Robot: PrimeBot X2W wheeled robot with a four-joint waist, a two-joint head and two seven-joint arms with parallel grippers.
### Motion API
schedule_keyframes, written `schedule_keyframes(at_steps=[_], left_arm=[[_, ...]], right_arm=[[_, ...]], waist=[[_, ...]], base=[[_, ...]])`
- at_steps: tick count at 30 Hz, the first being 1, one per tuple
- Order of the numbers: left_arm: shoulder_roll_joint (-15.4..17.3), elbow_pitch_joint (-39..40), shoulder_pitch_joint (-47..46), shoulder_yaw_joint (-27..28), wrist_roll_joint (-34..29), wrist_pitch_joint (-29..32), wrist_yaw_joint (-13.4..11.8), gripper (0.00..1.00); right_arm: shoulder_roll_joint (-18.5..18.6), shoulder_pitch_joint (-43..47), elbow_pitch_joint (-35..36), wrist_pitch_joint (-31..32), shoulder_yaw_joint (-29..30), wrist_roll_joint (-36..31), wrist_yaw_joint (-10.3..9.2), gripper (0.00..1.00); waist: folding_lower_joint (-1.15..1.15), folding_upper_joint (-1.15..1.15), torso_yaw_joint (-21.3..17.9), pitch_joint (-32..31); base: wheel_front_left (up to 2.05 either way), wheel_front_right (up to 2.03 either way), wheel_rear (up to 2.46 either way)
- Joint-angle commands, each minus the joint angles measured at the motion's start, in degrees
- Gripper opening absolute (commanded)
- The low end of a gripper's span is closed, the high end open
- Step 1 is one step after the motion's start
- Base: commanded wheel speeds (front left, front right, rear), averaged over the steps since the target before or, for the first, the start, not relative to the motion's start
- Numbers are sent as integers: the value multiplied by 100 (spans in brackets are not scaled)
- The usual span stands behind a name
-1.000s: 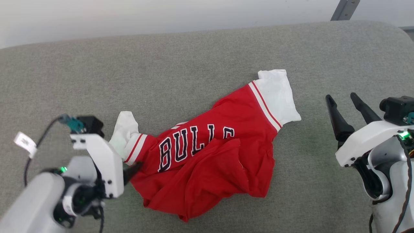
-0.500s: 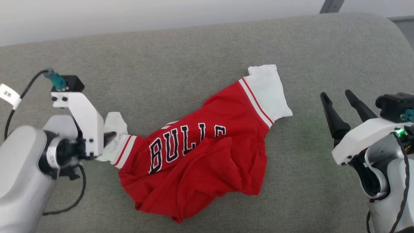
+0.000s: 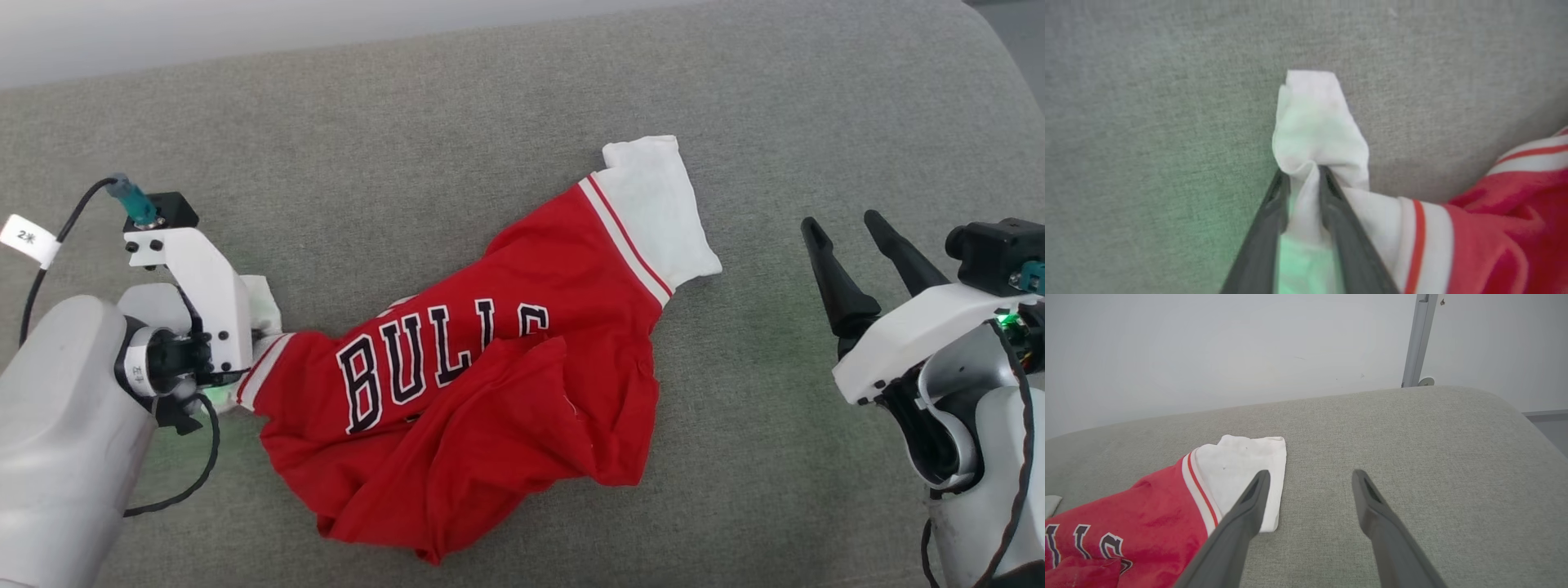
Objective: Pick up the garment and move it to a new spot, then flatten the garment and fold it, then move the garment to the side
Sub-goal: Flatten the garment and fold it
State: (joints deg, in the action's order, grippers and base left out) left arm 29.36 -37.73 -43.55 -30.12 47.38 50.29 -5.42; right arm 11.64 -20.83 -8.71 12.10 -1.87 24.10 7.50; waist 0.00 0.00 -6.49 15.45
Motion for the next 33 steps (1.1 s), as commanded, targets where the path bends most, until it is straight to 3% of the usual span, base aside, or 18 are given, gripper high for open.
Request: schedule_keyframes(at_steps=[1, 7, 11, 18, 22, 28, 29, 30, 31, 33], left_arm=[[-54, -175, 44, 9, 99, -151, 102, 0], [114, -7, 50, 180, 56, -704, 321, 0], [276, 431, 366, 303, 116, -921, 238, 0], [500, 1302, 1140, 551, 305, -1117, -167, 0], [677, 1826, 1735, 751, 400, -1232, -553, 0], [695, 2327, 2451, 886, 620, -1165, -913, 0], [687, 2358, 2534, 878, 639, -1150, -935, 6], [706, 2385, 2602, 839, 623, -1121, -937, 36], [708, 2414, 2639, 825, 636, -1106, -922, 100], [701, 2444, 2643, 854, 723, -1050, -930, 100]], right_arm=[[27, -15, 8, -27, 14, 20, -2, 100], [138, 83, 124, -193, 129, -51, -2, 100], [164, 147, 277, -331, 330, -136, -2, 100], [94, 221, 655, -439, 567, -308, -2, 100], [11, 240, 908, -522, 682, -405, -2, 100], [-80, 277, 1126, -468, 758, -449, -2, 100], [-94, 284, 1143, -441, 749, -437, -2, 100], [-102, 296, 1151, -409, 733, -421, -2, 100], [-107, 312, 1159, -388, 724, -409, -2, 100], [-113, 321, 1169, -361, 690, -391, -2, 100]], waist=[[0, 0, 29, -3], [0, 0, 204, -141], [0, 0, 342, -273], [0, 0, 532, -430], [0, 0, 602, -463], [0, 0, 667, -460], [0, 0, 674, -458], [0, 0, 680, -458], [0, 0, 684, -456], [0, 0, 682, -442]], base=[[0, 0, 0], [0, 0, 0], [0, 0, 0], [0, 0, 0], [0, 0, 0], [0, 0, 0], [0, 0, 0], [0, 0, 0], [0, 0, 0], [0, 0, 0]])
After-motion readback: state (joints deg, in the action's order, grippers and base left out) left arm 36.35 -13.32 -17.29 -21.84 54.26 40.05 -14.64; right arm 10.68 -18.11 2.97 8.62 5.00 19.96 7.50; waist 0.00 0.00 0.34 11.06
